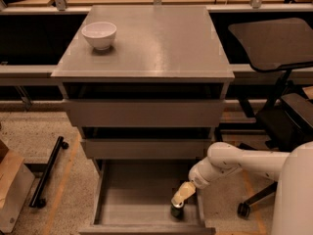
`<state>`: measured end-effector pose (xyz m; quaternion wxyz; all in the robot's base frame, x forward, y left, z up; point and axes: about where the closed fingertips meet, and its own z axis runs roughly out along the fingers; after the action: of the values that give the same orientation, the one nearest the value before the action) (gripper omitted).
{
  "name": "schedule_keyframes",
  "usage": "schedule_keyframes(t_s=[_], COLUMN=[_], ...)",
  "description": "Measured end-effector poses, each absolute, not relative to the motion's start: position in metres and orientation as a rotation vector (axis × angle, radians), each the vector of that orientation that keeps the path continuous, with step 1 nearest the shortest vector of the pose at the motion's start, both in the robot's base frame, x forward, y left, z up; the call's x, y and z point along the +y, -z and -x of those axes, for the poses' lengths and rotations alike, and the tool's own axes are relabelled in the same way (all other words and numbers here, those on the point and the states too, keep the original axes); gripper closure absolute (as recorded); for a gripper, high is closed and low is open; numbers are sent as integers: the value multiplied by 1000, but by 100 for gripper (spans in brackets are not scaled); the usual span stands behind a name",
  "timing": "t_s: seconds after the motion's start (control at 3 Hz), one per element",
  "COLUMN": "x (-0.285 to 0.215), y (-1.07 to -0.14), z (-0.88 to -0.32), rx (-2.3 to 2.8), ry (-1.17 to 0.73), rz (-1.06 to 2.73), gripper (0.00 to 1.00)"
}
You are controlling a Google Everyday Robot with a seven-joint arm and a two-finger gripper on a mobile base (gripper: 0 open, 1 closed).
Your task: Pick green can from bottom drawer and place on counter
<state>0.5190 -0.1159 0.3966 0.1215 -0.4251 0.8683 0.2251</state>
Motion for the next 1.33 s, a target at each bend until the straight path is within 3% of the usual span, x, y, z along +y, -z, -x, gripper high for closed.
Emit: schedule_keyframes(t_s=[0.67,1.33], x=[-109,-79], y=[-373,-278], z=[-514,-507], rx=[2585,2664], ry=[-719,-878], rz=[1243,1249], gripper=[0,0])
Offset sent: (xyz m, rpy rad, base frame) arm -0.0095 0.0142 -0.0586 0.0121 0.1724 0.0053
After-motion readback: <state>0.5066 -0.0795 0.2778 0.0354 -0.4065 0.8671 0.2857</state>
